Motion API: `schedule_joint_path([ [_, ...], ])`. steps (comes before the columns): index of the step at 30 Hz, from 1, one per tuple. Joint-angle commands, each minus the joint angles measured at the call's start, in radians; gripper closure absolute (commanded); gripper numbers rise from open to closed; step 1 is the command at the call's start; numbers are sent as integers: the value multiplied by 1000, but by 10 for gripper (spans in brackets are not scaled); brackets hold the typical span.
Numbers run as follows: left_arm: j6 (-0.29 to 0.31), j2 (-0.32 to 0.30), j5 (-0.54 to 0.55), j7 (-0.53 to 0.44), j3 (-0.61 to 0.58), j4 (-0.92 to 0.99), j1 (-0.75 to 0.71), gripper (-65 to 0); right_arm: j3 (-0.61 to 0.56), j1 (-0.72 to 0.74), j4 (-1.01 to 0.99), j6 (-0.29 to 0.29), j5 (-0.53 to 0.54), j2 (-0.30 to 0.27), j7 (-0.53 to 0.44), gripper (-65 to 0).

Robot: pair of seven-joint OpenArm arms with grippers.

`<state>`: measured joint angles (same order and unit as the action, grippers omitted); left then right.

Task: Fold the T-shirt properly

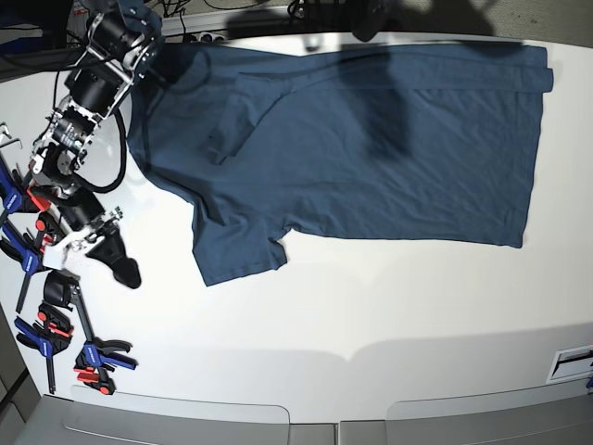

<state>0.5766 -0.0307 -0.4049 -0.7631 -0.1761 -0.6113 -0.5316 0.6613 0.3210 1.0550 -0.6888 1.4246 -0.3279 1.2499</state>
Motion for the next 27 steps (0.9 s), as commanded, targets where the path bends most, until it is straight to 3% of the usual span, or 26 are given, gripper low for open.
schedule_joint_path([
  [1,37,16,2,-70,-9,-10,-12,0,11,28,17,-9,54,-18,-31,0],
  [7,37,16,2,-70,-9,-10,-11,0,20,28,17,-9,37,-19,-368,0],
  [16,37,16,2,-70,-9,-10,-12,0,20,65,17,-9,-267,-21,-603,0],
  [21,37,16,2,-70,-9,-10,-11,0,20,96,17,-9,-328,-21,-632,0],
  [27,37,16,2,-70,-9,-10,-11,0,20,100,17,-9,-330,-21,-630,0],
])
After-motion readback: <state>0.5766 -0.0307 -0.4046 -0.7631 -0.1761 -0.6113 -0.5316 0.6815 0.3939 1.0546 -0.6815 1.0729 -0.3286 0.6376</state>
